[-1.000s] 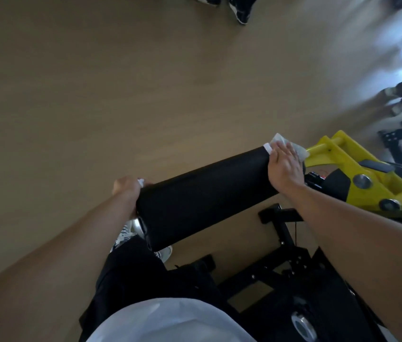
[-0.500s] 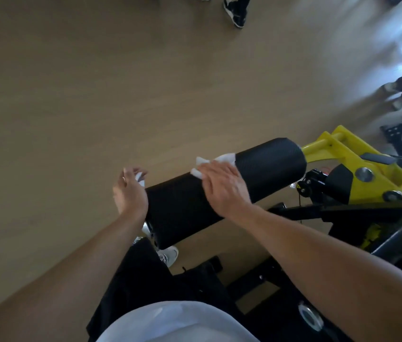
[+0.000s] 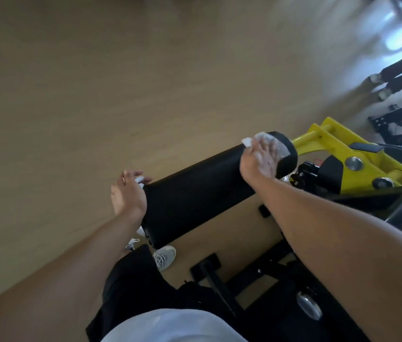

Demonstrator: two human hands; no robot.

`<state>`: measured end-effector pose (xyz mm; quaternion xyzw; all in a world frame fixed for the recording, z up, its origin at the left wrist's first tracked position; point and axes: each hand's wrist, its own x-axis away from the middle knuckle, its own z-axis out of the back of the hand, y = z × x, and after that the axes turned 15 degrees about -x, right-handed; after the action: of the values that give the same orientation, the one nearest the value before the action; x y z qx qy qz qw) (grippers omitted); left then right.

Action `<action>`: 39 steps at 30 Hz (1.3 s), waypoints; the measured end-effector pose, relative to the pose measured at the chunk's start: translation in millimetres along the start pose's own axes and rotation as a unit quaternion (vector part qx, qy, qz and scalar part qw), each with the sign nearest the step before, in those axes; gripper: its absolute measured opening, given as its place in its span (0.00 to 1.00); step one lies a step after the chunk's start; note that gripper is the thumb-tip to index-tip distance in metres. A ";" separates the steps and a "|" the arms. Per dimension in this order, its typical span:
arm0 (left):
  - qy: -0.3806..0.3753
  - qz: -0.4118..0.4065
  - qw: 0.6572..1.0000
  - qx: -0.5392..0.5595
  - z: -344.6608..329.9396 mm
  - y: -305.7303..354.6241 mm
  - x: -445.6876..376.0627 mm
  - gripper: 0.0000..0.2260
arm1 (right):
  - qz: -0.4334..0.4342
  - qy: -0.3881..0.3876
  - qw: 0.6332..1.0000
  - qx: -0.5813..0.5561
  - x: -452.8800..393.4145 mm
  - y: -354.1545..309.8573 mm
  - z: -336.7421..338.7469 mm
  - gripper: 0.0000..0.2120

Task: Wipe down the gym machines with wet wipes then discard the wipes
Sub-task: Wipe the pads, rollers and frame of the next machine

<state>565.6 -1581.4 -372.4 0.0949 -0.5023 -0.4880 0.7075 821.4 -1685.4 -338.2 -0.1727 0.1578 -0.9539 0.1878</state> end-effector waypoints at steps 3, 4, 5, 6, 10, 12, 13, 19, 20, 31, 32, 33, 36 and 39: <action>-0.042 0.050 0.998 0.011 -3.0 0.6 -18.9 0.18 | 0.167 -0.092 0.981 -0.031 100.2 -40.4 -39.0 0.23; -0.063 0.061 0.996 0.009 -2.7 0.0 -25.7 0.17 | 0.226 -0.115 0.967 -0.039 136.3 -53.0 -51.9 0.22; -0.083 0.070 0.994 -0.001 -2.6 -0.2 -31.2 0.16 | 0.273 -0.139 0.951 -0.037 166.5 -61.9 -65.2 0.22; -0.099 0.083 0.991 -0.013 -3.1 -2.7 -38.3 0.15 | 0.298 -0.160 0.940 -0.032 188.4 -68.0 -75.0 0.23; -0.101 0.135 0.985 0.023 -7.9 -4.6 -50.1 0.13 | 0.334 -0.195 0.922 0.013 175.6 -63.4 -70.9 0.22; -0.090 0.108 0.989 0.046 -4.2 -3.0 -46.6 0.14 | 0.316 -0.175 0.932 0.021 139.8 -52.4 -55.2 0.21; -0.068 0.081 0.993 0.045 0.6 -3.7 -40.6 0.15 | 0.288 -0.147 0.946 0.027 118.4 -45.6 -45.8 0.20; -0.016 -0.126 0.990 -0.059 15.8 -13.1 38.0 0.19 | 0.068 -0.059 0.994 0.056 7.4 0.7 19.8 0.24; -0.006 -0.128 0.989 -0.066 12.9 -16.0 38.5 0.19 | 0.060 -0.061 0.995 0.057 6.8 2.0 21.4 0.25; -0.093 0.060 0.994 0.017 -0.5 -5.9 -32.0 0.17 | 0.303 -0.194 0.933 -0.017 134.8 -51.2 -36.9 0.20; -0.097 0.060 0.993 0.014 -0.3 -7.1 -32.9 0.17 | 0.313 -0.195 0.929 -0.005 126.4 -50.5 -31.3 0.19; -0.095 0.061 0.994 0.013 1.6 -5.6 -30.2 0.17 | 0.324 -0.201 0.924 0.021 117.3 -50.5 -25.8 0.19; -0.068 0.053 0.996 0.015 3.8 -1.6 -23.0 0.17 | 0.368 -0.211 0.896 0.131 97.5 -49.8 -19.6 0.24; -0.027 0.020 0.999 0.001 7.6 -1.2 -9.9 0.17 | 0.397 -0.223 0.875 0.162 100.1 -45.5 -23.2 0.27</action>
<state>558.6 -1571.5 -375.6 0.0724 -0.5240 -0.4757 0.7028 711.5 -1681.2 -315.2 -0.2711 0.0098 -0.7472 0.6068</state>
